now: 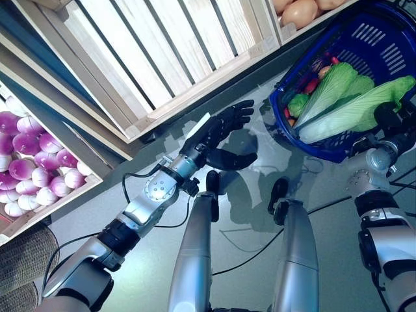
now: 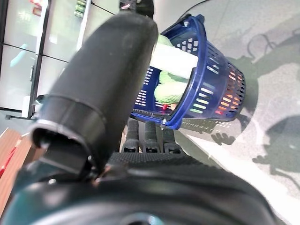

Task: Put vegetables into the basket

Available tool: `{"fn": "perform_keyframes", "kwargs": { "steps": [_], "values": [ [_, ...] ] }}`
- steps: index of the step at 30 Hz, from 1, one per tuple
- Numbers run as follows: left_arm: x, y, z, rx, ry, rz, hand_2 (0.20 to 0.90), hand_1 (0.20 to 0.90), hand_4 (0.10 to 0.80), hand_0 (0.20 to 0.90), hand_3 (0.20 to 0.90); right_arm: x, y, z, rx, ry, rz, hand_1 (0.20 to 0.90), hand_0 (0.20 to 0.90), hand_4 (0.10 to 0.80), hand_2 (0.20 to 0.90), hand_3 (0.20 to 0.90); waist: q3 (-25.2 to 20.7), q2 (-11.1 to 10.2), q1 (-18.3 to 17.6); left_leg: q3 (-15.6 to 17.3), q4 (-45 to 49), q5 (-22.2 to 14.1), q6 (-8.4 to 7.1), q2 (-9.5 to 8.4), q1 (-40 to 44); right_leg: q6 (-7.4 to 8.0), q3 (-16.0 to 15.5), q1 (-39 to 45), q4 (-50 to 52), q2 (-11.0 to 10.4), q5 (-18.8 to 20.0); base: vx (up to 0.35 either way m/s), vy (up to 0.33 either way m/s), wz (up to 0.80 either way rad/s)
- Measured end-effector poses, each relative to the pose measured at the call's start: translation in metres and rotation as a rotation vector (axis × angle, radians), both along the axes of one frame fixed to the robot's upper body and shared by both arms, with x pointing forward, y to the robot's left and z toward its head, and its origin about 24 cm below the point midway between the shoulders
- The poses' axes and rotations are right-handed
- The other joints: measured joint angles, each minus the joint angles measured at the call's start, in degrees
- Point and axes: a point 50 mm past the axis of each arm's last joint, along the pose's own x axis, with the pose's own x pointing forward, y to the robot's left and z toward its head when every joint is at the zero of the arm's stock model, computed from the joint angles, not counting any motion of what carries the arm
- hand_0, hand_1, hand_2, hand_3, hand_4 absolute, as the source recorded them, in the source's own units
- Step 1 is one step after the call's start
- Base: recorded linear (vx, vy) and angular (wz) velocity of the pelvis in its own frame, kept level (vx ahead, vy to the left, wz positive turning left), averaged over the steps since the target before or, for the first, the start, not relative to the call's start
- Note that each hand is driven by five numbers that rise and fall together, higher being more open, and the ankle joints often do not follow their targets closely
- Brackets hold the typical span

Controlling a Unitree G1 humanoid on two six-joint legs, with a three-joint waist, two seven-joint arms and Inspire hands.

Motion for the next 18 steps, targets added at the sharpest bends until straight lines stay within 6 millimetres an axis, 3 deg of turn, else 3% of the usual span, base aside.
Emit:
{"fn": "perform_keyframes", "kwargs": {
  "steps": [13, 18],
  "values": [
    [-0.0012, 0.0002, -0.0016, 0.003, 0.007, -0.012, 0.9, 0.9, 0.8, 0.9, 0.9, 0.0018, 0.0004, -0.0035, -0.017, 0.025, 0.04, 0.9, 0.9, 0.8, 0.9, 0.9, 0.0, -0.01, 1.07, -0.24, 0.5, -0.29, 0.07, 0.11, 1.55, -0.04, -0.38, 2.09, -0.12, 0.01, -0.15, 0.035, -0.016, 0.0],
    [-0.0039, 0.0009, -0.0086, -0.017, 0.051, -0.052, 0.9, 0.9, 0.8, 0.9, 0.9, 0.0007, 0.0013, -0.0097, -0.054, 0.055, 0.053, 0.9, 0.9, 0.8, 0.9, 0.9, -0.01, -0.04, 1.02, -0.16, -5.65, 1.27, -0.06, 0.63, 7.76, 0.64, -0.41, 8.15, -5.91, 1.21, 0.99, 0.009, -0.014, -0.01]
  ]
}}
